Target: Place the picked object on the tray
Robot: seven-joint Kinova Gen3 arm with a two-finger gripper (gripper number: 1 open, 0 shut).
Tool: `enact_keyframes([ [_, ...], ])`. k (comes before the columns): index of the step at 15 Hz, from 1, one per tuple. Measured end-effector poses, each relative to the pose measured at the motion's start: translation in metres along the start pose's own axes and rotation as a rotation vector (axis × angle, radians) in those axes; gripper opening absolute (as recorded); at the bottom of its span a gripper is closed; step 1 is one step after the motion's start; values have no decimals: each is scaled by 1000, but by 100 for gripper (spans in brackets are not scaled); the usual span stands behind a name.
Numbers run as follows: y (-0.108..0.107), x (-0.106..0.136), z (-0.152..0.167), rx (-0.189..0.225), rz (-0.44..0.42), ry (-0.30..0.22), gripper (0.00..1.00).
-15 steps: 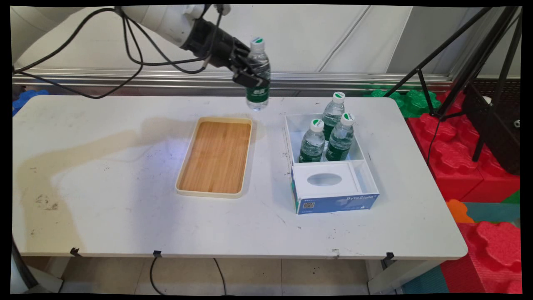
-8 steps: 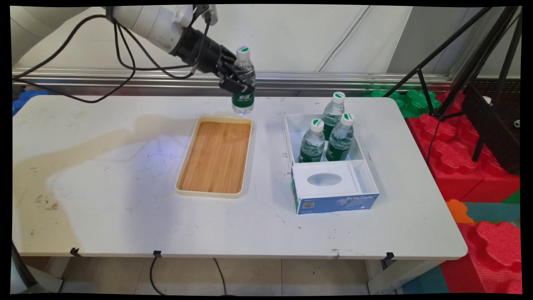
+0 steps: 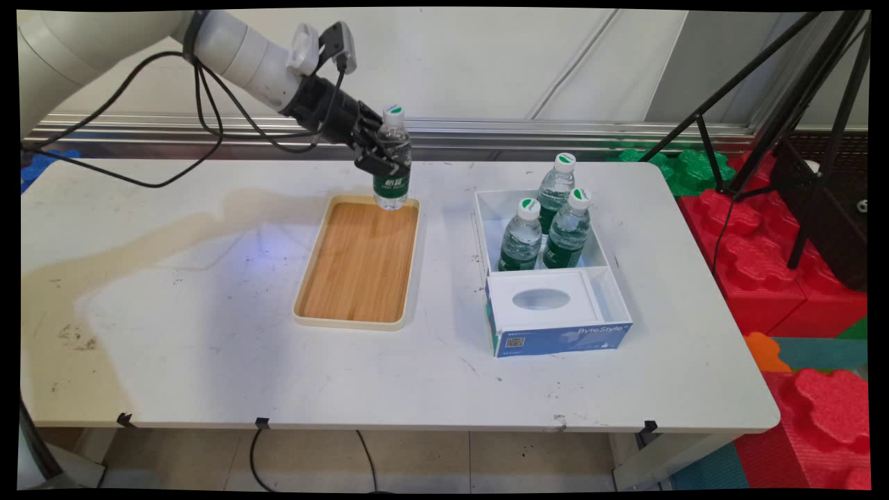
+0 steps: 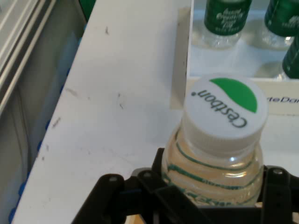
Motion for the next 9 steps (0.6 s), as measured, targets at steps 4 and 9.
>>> enact_keyframes([
  [4,-6,-17,13,-9,-3,-15,0],
  [9,-12,-34,26,-11,-8,-30,0],
])
